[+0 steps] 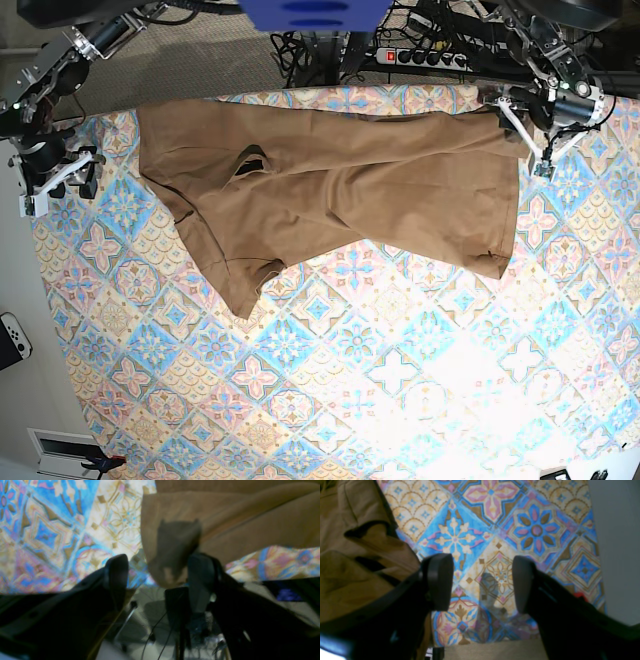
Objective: Layout the t-shirt on the table in an organized manner, then fold the t-shirt properly
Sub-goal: 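Release the edge and lower both grippers onto the shirt's middle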
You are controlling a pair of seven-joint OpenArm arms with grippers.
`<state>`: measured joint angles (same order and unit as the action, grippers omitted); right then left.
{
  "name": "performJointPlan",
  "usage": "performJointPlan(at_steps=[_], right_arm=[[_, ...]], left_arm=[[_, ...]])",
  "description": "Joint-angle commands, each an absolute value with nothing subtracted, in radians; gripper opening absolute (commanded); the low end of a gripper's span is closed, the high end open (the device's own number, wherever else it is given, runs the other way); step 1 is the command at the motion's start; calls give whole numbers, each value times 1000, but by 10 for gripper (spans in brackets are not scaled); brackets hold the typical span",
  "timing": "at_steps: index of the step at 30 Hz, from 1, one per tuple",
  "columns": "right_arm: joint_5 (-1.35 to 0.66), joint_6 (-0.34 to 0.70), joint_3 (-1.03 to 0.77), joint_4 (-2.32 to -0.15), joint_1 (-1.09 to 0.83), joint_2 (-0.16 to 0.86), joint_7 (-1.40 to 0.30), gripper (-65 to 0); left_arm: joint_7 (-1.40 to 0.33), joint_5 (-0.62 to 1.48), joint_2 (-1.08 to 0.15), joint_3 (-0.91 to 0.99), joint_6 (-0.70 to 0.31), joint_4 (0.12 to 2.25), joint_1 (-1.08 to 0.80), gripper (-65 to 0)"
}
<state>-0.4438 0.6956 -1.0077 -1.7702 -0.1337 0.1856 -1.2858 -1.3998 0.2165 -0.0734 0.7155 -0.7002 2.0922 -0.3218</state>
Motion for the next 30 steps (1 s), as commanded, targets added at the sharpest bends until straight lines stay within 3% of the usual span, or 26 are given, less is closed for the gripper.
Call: performJointPlan(at_steps=[1, 6, 14, 22, 30], right_arm=[[-463, 696, -1009, -1784, -127, 205, -1265, -291], [-463, 696, -1009, -1781, -127, 205, -1265, -291], [-463, 698, -987, -1779, -127, 206, -1264, -291], [-463, 698, -710, -1779, -67, 271, -1142, -291], [-463, 698, -453, -1655, 120, 348, -1124, -291]], left_arm=[[-1396, 257, -71, 725, -698, 2111, -321, -261], [-1396, 329, -76, 766, -698, 2111, -320, -170], [-1396, 328, -39, 811, -698, 2106, -220, -235], [-1396, 214, 68, 710, -698, 2106, -36, -311], [-1396, 91, 81, 693, -698, 2106, -38, -319]])
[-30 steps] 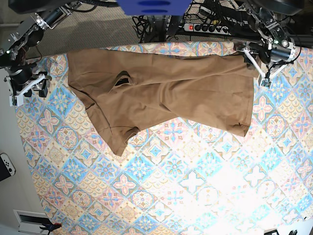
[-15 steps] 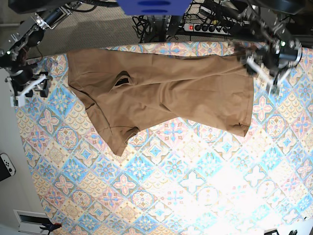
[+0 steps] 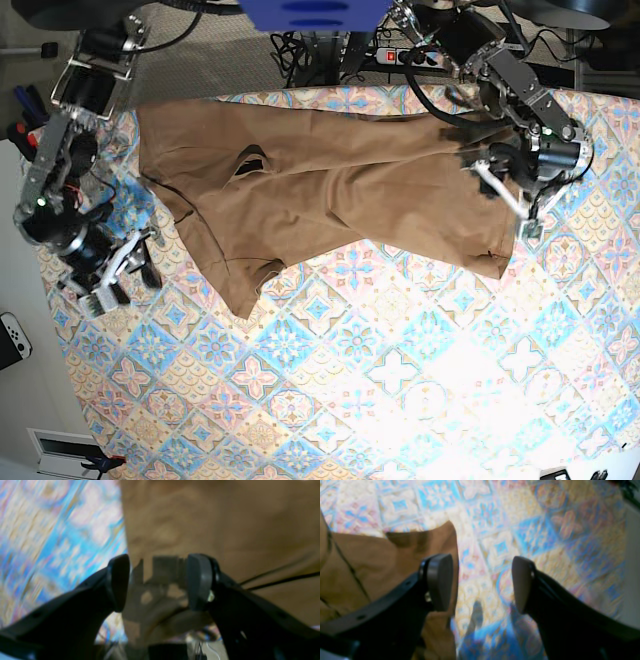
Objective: Layout the t-shirt on the table in an organized manner, then fold the t-shirt properly
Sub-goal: 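Release the edge and lower both grippers onto the shirt's middle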
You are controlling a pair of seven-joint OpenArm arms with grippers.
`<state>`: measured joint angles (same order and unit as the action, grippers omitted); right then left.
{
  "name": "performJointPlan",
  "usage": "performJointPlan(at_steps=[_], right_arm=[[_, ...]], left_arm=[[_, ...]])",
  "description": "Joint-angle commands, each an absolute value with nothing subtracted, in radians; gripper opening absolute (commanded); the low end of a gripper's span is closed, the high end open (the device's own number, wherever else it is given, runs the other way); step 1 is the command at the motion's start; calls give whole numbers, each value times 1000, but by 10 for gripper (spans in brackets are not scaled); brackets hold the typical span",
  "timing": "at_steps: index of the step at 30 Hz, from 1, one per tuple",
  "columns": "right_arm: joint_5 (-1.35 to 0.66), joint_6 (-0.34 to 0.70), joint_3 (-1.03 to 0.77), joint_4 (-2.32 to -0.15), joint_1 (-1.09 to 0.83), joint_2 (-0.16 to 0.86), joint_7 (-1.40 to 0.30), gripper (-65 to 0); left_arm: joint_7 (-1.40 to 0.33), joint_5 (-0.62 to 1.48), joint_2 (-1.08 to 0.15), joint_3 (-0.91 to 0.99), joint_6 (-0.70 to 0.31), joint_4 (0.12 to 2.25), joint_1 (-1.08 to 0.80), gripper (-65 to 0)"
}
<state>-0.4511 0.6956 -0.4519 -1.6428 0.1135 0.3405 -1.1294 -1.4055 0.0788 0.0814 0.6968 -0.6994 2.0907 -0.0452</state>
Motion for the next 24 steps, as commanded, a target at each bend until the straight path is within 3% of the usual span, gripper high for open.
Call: performJointPlan(at_steps=[1, 11, 24], right_arm=[[-463, 698, -433, -1627, 134, 349, -1119, -291], [-463, 698, -160, -1339, 268, 351, -966, -291], [-463, 698, -102, -1073, 332, 351, -829, -291]], left_arm=[[-1396, 79, 81, 693, -698, 2106, -42, -319], [-1396, 35, 79, 693, -698, 2104, -65, -319], [-1396, 35, 79, 693, -698, 2104, -65, -319]])
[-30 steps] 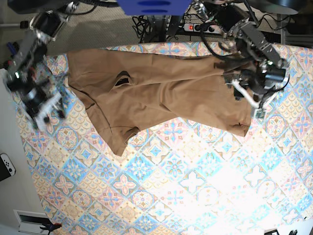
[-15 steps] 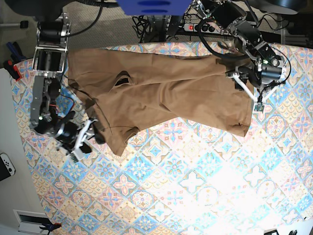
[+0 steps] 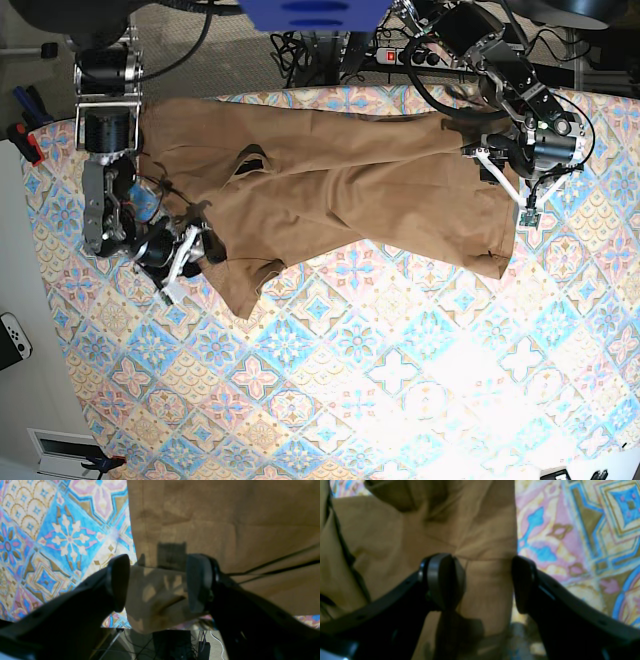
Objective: Layout the t-shirt on the table in an organized manner, then fold the t-shirt properly
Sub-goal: 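Release the edge and lower both grippers onto the shirt's middle, then grasp the shirt fabric with both grippers at its middle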
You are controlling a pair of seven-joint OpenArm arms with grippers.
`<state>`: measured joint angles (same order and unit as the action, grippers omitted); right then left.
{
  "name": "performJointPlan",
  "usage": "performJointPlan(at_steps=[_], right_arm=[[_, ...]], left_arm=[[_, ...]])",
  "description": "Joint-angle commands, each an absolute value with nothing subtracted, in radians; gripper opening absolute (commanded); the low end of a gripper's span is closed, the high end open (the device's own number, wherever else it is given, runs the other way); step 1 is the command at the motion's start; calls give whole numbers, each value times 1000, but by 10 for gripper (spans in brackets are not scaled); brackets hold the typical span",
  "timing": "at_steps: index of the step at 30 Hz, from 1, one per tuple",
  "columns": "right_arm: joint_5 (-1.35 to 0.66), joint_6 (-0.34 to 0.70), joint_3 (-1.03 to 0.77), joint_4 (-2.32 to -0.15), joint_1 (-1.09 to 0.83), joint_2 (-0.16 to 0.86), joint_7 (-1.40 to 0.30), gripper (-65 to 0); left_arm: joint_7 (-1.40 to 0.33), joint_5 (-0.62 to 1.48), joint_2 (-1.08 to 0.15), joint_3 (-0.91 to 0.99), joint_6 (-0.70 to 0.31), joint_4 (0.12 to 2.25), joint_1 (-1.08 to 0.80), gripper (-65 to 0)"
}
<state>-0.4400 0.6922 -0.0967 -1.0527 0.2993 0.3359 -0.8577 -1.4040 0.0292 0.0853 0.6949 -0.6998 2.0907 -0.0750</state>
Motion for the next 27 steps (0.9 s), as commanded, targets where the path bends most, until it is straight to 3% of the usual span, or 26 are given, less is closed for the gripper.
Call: performJointPlan(at_steps=[1, 11, 13, 19, 27], right_arm=[[-463, 698, -102, -1055, 338, 351, -816, -291], [-463, 698, 44, -894, 378, 349, -696, -304], [-463, 698, 47, -865, 378, 349, -677, -369], [-463, 698, 39, -851, 378, 349, -676, -650], [-463, 697, 38, -851, 378, 349, -676, -650]], left_arm=[[-1396, 35, 79, 693, -698, 2104, -65, -319], [-1396, 35, 79, 693, -698, 2104, -84, -319], [-1396, 35, 79, 694, -698, 2104, -85, -319], [-1396, 35, 77, 697, -698, 2104, -79, -320], [-1396, 35, 82, 700, -698, 2101, 133, -320]])
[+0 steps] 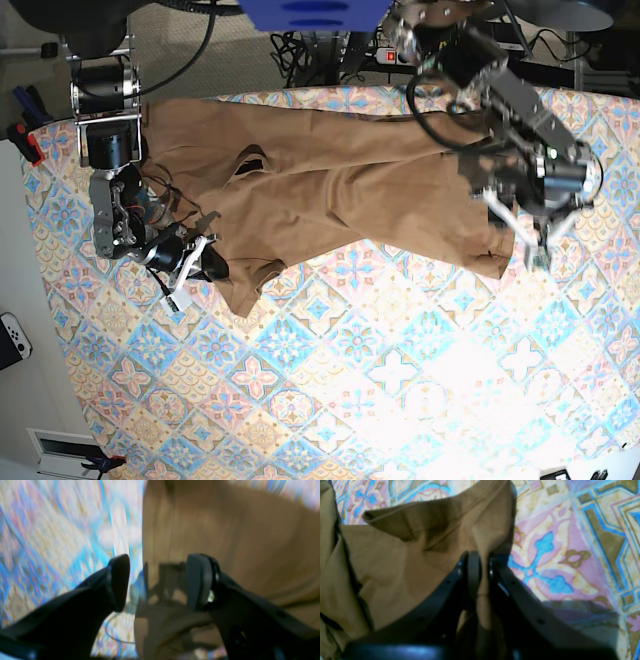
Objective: Layout the t-shirt on the table in an organized manner, then fold the t-shirt properly
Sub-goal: 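Grasp the shirt fabric with both grippers at its middle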
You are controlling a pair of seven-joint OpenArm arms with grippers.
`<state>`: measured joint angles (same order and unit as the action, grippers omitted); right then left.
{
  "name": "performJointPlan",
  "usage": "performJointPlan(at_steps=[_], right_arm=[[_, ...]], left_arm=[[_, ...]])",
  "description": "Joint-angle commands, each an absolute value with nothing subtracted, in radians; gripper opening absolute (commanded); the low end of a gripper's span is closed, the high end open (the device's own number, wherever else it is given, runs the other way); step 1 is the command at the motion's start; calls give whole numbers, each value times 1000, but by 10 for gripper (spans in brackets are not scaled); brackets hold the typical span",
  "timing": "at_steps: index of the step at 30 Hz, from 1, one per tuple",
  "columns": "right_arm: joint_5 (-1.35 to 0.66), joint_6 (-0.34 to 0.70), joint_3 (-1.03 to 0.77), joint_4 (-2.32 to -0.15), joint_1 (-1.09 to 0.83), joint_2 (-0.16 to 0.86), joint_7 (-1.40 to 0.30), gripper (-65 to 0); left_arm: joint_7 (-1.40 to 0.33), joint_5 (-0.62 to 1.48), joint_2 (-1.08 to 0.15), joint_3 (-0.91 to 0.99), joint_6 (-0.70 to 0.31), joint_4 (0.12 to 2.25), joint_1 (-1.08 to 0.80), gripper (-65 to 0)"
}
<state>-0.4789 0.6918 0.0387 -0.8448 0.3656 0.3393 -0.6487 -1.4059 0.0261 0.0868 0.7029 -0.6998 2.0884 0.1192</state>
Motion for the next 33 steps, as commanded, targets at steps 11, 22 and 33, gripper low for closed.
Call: performJointPlan(at_steps=[11, 22, 33], right_arm=[[-463, 696, -81, -857, 377, 349, -677, -650], [-463, 696, -285, -857, 377, 398, -677, -650], [-463, 634, -469, -857, 375, 397, -677, -650]], left_arm=[[-1187, 33, 99, 696, -698, 1587, 245, -320], [-987, 31, 25, 693, -698, 1437, 99, -320], [-987, 33, 1, 693, -698, 1428, 64, -320]])
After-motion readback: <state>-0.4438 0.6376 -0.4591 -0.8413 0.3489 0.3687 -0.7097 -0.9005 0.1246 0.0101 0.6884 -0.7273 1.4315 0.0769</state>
